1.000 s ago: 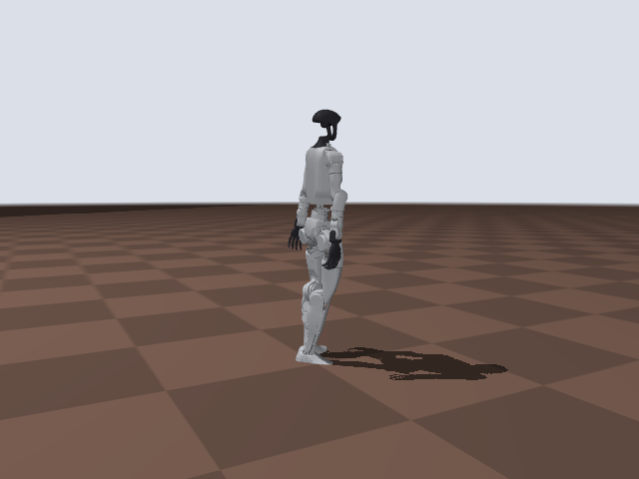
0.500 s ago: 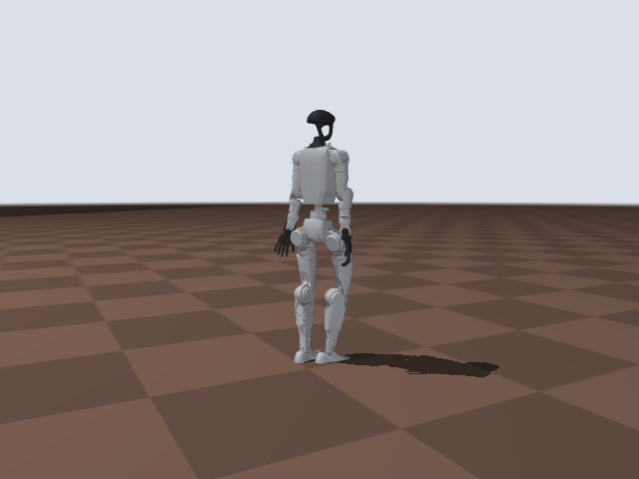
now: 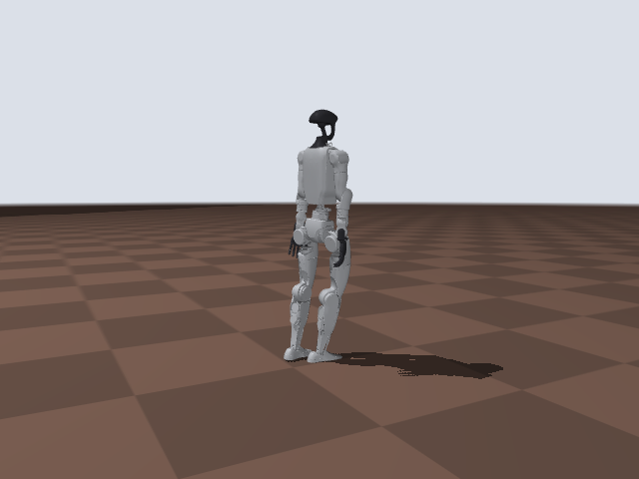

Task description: Upper body actions

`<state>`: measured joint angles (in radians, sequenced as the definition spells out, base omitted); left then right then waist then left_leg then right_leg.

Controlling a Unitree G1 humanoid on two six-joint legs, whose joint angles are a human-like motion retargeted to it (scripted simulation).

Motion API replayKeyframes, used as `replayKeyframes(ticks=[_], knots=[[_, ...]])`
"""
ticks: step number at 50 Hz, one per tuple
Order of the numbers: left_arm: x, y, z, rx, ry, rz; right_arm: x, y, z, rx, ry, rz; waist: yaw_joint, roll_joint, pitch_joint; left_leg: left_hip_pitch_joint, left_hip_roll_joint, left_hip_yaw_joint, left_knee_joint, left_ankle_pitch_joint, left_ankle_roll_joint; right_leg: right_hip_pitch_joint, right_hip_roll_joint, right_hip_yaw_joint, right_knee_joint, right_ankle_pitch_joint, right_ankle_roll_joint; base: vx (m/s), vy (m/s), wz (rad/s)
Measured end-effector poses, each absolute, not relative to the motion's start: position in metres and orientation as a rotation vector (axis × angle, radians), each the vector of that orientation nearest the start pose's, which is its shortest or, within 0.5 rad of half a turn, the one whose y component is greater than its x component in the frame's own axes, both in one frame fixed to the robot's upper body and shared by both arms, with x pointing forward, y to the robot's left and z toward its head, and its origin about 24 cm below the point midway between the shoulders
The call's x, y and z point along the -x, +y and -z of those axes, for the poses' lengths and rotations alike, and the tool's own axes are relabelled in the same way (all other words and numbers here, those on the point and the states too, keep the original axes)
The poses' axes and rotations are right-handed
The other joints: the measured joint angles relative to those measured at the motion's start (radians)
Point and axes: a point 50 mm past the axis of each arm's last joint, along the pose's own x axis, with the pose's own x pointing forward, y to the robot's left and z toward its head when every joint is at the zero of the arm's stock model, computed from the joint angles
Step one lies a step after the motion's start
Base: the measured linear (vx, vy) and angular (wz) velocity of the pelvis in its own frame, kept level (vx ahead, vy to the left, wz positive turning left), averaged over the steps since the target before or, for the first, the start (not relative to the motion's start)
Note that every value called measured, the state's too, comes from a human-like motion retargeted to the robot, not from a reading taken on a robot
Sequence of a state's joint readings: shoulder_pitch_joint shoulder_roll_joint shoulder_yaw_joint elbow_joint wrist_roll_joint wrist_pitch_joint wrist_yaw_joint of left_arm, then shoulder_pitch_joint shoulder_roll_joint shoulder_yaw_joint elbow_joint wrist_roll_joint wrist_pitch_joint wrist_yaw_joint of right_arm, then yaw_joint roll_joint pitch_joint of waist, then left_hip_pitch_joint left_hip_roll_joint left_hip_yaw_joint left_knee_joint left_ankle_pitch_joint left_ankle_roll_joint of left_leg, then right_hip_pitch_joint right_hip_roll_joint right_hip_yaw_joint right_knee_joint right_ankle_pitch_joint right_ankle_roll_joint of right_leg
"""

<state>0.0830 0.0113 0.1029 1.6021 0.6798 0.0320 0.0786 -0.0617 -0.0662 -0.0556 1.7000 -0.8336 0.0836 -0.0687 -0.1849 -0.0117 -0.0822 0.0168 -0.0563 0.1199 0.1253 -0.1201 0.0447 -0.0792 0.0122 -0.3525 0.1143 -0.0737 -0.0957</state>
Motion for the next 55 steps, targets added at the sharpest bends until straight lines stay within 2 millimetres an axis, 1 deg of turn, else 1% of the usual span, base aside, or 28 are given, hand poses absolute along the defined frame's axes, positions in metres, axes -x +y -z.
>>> replayKeyframes(ticks=[4, 7, 8, 10, 12, 14, 15, 17, 20, 22, 25, 27, 28, 29, 30, 32, 35, 37, 38, 40, 42, 43, 45, 48, 50, 53, 54, 55], knots=[[0.025, 0.161, 0.181, -0.453, 1.583, 0.334, -0.012, -0.183, 0.178, 0.780, 1.579, -0.572, -0.021, -0.016, 0.005, -0.035, 0.025, 0.034, 0.085, 0.023, -0.048, -0.022, 0.003, 0.065, -0.001, 0.009, 0.005, -0.04, -0.23, -0.68], [0.019, 0.165, 0.181, -0.382, 1.553, 0.272, -0.020, -0.184, 0.178, 0.792, 1.551, -0.589, -0.036, -0.041, 0.010, -0.101, 0.026, 0.023, 0.218, 0.084, -0.090, -0.034, -0.010, 0.122, -0.001, 0.015, 0.011, -0.07, -0.21, -0.86], [0.016, 0.166, 0.181, -0.345, 1.544, 0.243, -0.022, -0.185, 0.178, 0.793, 1.546, -0.590, -0.039, -0.049, 0.012, -0.125, 0.020, 0.012, 0.265, 0.109, -0.095, -0.038, -0.015, 0.141, -0.001, 0.018, 0.013, -0.06, -0.21, -1.05], [0.012, 0.165, 0.181, -0.241, 1.523, 0.175, -0.026, -0.187, 0.177, 0.797, 1.540, -0.585, -0.043, -0.068, 0.014, -0.170, 0.006, -0.006, 0.357, 0.146, -0.072, -0.046, -0.025, 0.191, 0.004, 0.025, 0.016, -0.05, -0.21, -1.26], [0.011, 0.163, 0.181, -0.124, 1.517, 0.098, -0.031, -0.190, 0.177, 0.804, 1.545, -0.567, -0.045, -0.085, 0.013, -0.206, 0.001, -0.016, 0.429, 0.137, -0.054, -0.054, -0.032, 0.239, 0.010, 0.036, 0.019, -0.04, -0.13, -1.58], [0.014, 0.163, 0.181, -0.048, 1.540, 0.040, -0.034, -0.194, 0.176, 0.805, 1.555, -0.539, -0.044, -0.092, 0.011, -0.224, -0.004, -0.040, 0.451, 0.096, -0.061, -0.060, -0.031, 0.288, 0.013, 0.049, 0.024, -0.02, -0.09, -1.87], [0.017, 0.163, 0.181, -0.023, 1.549, 0.024, -0.035, -0.196, 0.175, 0.803, 1.560, -0.522, -0.041, -0.093, 0.010, -0.231, -0.017, -0.075, 0.447, 0.081, -0.069, -0.062, -0.028, 0.312, 0.014, 0.056, 0.027, 0.00, -0.07, -2.05], [0.023, 0.167, 0.180, -0.029, 1.574, 0.020, -0.038, -0.199, 0.174, 0.781, 1.566, -0.488, -0.038, -0.087, 0.012, -0.223, -0.078, -0.224, 0.396, 0.049, -0.087, -0.064, -0.016, 0.358, 0.015, 0.069, 0.035, 0.01, -0.04, -2.06], [0.032, 0.175, 0.179, -0.121, 1.624, 0.056, -0.043, -0.203, 0.174, 0.728, 1.564, -0.447, -0.026, -0.078, 0.025, -0.190, -0.152, -0.467, 0.301, 0.009, -0.101, -0.063, 0.007, 0.438, 0.019, 0.083, 0.050, 0.02, -0.01, -2.21], [0.036, 0.180, 0.178, -0.204, 1.649, 0.110, -0.047, -0.206, 0.173, 0.699, 1.560, -0.423, -0.004, -0.071, 0.041, -0.155, -0.189, -0.631, 0.234, 0.014, -0.117, -0.061, 0.026, 0.496, 0.024, 0.092, 0.064, 0.01, 0.03, -2.58], [0.041, 0.186, 0.177, -0.313, 1.687, 0.214, -0.054, -0.210, 0.172, 0.676, 1.553, -0.387, 0.028, -0.060, 0.058, -0.121, -0.196, -0.742, 0.141, 0.046, -0.086, -0.067, 0.053, 0.583, 0.032, 0.103, 0.089, -0.04, 0.04, -2.61], [0.044, 0.190, 0.176, -0.356, 1.723, 0.305, -0.058, -0.210, 0.171, 0.671, 1.544, -0.368, 0.011, -0.064, 0.054, -0.127, -0.171, -0.596, 0.149, -0.029, -0.015, -0.085, 0.050, 0.632, 0.039, 0.107, 0.107, -0.11, 0.05, -1.95], [0.045, 0.193, 0.176, -0.367, 1.745, 0.355, -0.060, -0.210, 0.171, 0.669, 1.538, -0.360, -0.003, -0.054, 0.057, -0.129, -0.120, -0.480, 0.113, -0.022, 0.015, -0.094, 0.064, 0.650, 0.042, 0.110, 0.111, -0.14, 0.08, -1.34], [0.044, 0.196, 0.175, -0.375, 1.763, 0.404, -0.062, -0.210, 0.171, 0.664, 1.532, -0.351, -0.030, -0.043, 0.062, -0.120, -0.096, -0.445, 0.079, -0.012, 0.029, -0.102, 0.072, 0.648, 0.044, 0.113, 0.112, -0.16, 0.11, -0.75], [0.043, 0.199, 0.175, -0.381, 1.781, 0.453, -0.064, -0.209, 0.171, 0.658, 1.526, -0.341, -0.065, -0.033, 0.067, -0.104, -0.084, -0.450, 0.045, 0.001, 0.036, -0.110, 0.076, 0.638, 0.045, 0.116, 0.112, -0.22, 0.11, -0.34], [0.035, 0.212, 0.172, -0.412, 1.821, 0.568, -0.064, -0.206, 0.172, 0.632, 1.505, -0.317, -0.123, -0.029, 0.078, -0.091, -0.074, -0.429, 0.007, 0.013, 0.040, -0.135, 0.070, 0.631, 0.046, 0.130, 0.116, -0.29, 0.08, -0.72], [0.023, 0.232, 0.167, -0.492, 1.862, 0.680, -0.059, -0.203, 0.174, 0.602, 1.474, -0.307, -0.096, -0.041, 0.095, -0.091, -0.060, -0.306, -0.021, 0.022, 0.048, -0.162, 0.061, 0.651, 0.036, 0.152, 0.146, -0.24, 0.09, -1.96], [0.016, 0.245, 0.165, -0.566, 1.869, 0.699, -0.052, -0.203, 0.174, 0.607, 1.474, -0.311, -0.074, -0.049, 0.100, -0.085, -0.056, -0.229, -0.035, 0.017, 0.060, -0.177, 0.051, 0.637, 0.027, 0.149, 0.165, -0.19, 0.10, -2.14], [0.013, 0.250, 0.164, -0.603, 1.865, 0.688, -0.048, -0.203, 0.174, 0.618, 1.487, -0.308, -0.068, -0.050, 0.103, -0.082, -0.054, -0.206, -0.042, 0.016, 0.066, -0.183, 0.048, 0.616, 0.025, 0.151, 0.160, -0.19, 0.08, -2.01], [0.010, 0.261, 0.162, -0.663, 1.850, 0.650, -0.037, -0.205, 0.174, 0.644, 1.535, -0.295, -0.062, -0.044, 0.107, -0.072, -0.038, -0.149, -0.059, 0.016, 0.073, -0.193, 0.044, 0.534, 0.029, 0.134, 0.112, -0.19, 0.06, -1.94], [0.010, 0.268, 0.160, -0.681, 1.838, 0.622, -0.023, -0.207, 0.174, 0.661, 1.583, -0.287, -0.048, -0.037, 0.104, -0.061, -0.021, -0.081, -0.078, 0.015, 0.072, -0.182, -0.017, 0.259, 0.047, 0.067, 0.072, -0.15, 0.05, -1.99], [0.011, 0.271, 0.159, -0.674, 1.841, 0.616, -0.016, -0.208, 0.174, 0.662, 1.606, -0.288, -0.040, -0.034, 0.100, -0.057, -0.016, -0.051, -0.083, 0.013, 0.072, -0.173, -0.039, 0.156, 0.058, 0.053, 0.052, -0.16, 0.02, -1.95], [0.015, 0.273, 0.158, -0.637, 1.864, 0.613, -0.001, -0.211, 0.174, 0.651, 1.655, -0.301, -0.021, -0.026, 0.089, -0.052, -0.007, 0.005, -0.090, 0.007, 0.074, -0.153, -0.057, 0.043, 0.097, 0.020, 0.039, -0.12, 0.01, -1.89], [0.026, 0.269, 0.157, -0.548, 1.902, 0.582, 0.022, -0.215, 0.172, 0.634, 1.733, -0.311, 0.010, -0.007, 0.067, -0.049, 0.011, 0.080, -0.089, -0.009, 0.069, -0.135, -0.042, 0.013, 0.179, -0.039, 0.017, -0.03, 0.01, -1.91], [0.035, 0.263, 0.159, -0.490, 1.916, 0.534, 0.033, -0.217, 0.171, 0.625, 1.774, -0.295, 0.024, 0.010, 0.055, -0.045, 0.024, 0.122, -0.087, -0.018, 0.066, -0.105, -0.052, -0.064, 0.214, -0.074, -0.011, 0.00, 0.00, -1.79], [0.048, 0.248, 0.162, -0.403, 1.915, 0.458, 0.044, -0.217, 0.169, 0.593, 1.811, -0.261, 0.033, 0.030, 0.040, -0.034, 0.044, 0.187, -0.081, -0.033, 0.052, -0.028, -0.082, -0.238, 0.194, -0.120, -0.063, -0.03, -0.10, -1.60], [0.051, 0.243, 0.163, -0.378, 1.911, 0.441, 0.045, -0.216, 0.169, 0.576, 1.816, -0.256, 0.029, 0.023, 0.037, -0.030, 0.036, 0.198, -0.077, -0.037, 0.050, -0.004, -0.095, -0.266, 0.157, -0.106, -0.028, -0.06, -0.19, -1.33], [0.054, 0.238, 0.164, -0.355, 1.905, 0.425, 0.046, -0.215, 0.170, 0.558, 1.820, -0.252, 0.022, 0.010, 0.034, -0.026, 0.020, 0.206, -0.072, -0.041, 0.048, 0.017, -0.110, -0.279, 0.111, -0.076, 0.032, -0.02, -0.12, -1.16]])
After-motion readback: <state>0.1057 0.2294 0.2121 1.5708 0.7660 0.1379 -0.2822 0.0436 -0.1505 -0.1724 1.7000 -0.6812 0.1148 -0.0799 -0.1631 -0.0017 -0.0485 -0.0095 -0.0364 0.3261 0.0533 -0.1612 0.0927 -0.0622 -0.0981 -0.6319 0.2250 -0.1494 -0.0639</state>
